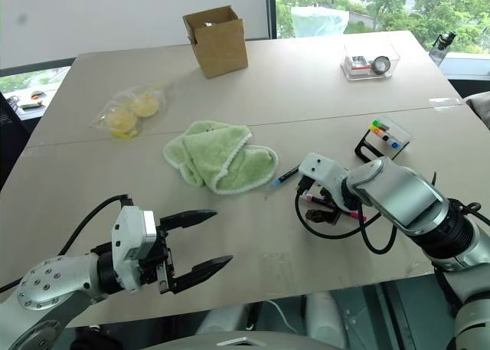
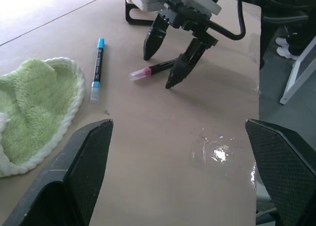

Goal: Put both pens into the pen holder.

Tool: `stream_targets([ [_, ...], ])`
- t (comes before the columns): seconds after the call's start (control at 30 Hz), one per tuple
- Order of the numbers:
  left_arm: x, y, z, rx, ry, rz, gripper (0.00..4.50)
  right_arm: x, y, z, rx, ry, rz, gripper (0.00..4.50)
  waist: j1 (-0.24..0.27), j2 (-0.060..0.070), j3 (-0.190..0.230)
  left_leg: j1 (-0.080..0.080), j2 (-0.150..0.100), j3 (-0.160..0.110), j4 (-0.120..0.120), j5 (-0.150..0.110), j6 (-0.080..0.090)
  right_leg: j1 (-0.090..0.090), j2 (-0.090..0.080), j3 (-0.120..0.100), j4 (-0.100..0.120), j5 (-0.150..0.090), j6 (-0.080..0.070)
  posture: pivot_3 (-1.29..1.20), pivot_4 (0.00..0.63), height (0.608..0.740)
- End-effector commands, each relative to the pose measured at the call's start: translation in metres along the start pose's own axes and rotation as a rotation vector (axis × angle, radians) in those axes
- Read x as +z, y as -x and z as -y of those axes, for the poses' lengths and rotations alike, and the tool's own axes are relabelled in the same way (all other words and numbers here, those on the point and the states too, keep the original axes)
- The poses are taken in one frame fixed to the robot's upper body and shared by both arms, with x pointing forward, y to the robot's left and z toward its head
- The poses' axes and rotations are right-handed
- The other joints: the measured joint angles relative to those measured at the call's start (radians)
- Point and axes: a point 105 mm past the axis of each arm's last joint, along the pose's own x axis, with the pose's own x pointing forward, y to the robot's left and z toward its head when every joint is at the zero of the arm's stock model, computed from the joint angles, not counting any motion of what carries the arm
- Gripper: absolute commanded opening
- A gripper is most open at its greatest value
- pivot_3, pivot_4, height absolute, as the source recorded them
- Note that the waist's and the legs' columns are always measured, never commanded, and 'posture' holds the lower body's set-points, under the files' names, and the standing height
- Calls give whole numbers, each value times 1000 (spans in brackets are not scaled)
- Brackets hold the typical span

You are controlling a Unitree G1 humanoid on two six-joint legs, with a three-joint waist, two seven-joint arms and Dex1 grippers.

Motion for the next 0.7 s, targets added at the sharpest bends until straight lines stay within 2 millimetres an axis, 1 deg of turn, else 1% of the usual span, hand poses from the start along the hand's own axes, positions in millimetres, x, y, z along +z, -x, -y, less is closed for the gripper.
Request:
stream_targets([
  [0.03,12,-2,12,3,-36,28,4500,-9,-7,-8,7,45,-55,2780,0,-1,-1,0,0,0,0,0,0,0,0,0,0,0,0,0,150,740],
  [0.07,13,-2,13,4,-37,30,4500,-11,-8,-8,1,53,-65,2308,0,-1,-1,0,0,0,0,0,0,0,0,0,0,0,0,0,150,740],
  [0.1,13,-2,14,8,-36,34,4500,-13,-9,-8,-1,58,-73,1964,0,-1,-2,0,0,0,0,0,0,0,0,0,0,0,0,0,150,740],
  [0.13,14,-2,14,14,-33,40,4500,-15,-11,-8,-9,76,-78,1441,0,-2,-2,1,0,0,0,0,0,1,0,0,0,0,0,0,150,740],
  [0.2,15,-2,15,18,-32,50,4500,-16,-13,-10,-9,94,-81,574,0,-3,-3,2,0,0,0,0,0,1,0,0,1,0,0,0,150,740],
  [0.23,16,-3,16,18,-31,54,4500,-16,-14,-11,-11,109,-79,57,0,-4,-4,2,0,0,0,0,0,2,0,0,1,1,-1,0,150,740],
  [0.37,18,-4,20,18,-32,66,4500,-12,-15,-7,-40,149,-46,15,0,-6,-5,4,0,1,1,0,0,3,0,0,1,3,0,0,150,740],
  [0.4,19,-5,20,18,-32,68,4500,-7,-14,-5,-50,151,-13,15,0,-7,-6,4,0,1,1,0,0,3,0,0,1,3,-1,0,150,740],
  [0.47,20,-5,21,24,-31,74,4500,10,-7,-4,-19,127,107,15,-3,-8,-7,5,0,1,1,0,0,4,1,0,1,3,-1,0,150,740],
  [0.53,21,-6,21,33,-33,78,4500,49,15,-1,77,30,401,15,-9,-8,-6,5,1,2,1,0,0,4,1,1,1,3,-1,0,150,740],
  [0.57,22,-7,22,36,-34,81,4500,69,33,1,144,-14,590,15,-15,-8,-5,5,1,3,1,0,0,4,1,2,1,4,-1,0,150,740],
  [0.6,23,-8,22,39,-34,84,4500,84,51,7,184,-52,767,15,-22,-3,-2,5,1,3,1,0,0,3,2,2,1,4,-1,0,150,740],
  [0.63,24,-9,22,39,-35,89,4500,94,71,20,154,-85,930,15,-22,-2,-1,4,1,3,0,0,0,3,2,3,2,5,0,0,150,740],
  [0.67,25,-10,23,39,-35,92,4500,96,84,34,97,-110,1032,15,-22,-1,-1,4,1,3,0,0,0,2,2,3,2,5,0,0,150,740],
  [0.7,26,-11,23,39,-35,94,4500,95,90,47,28,-126,1075,15,-18,-1,-1,3,1,3,0,0,0,1,2,2,2,5,0,0,150,740],
])
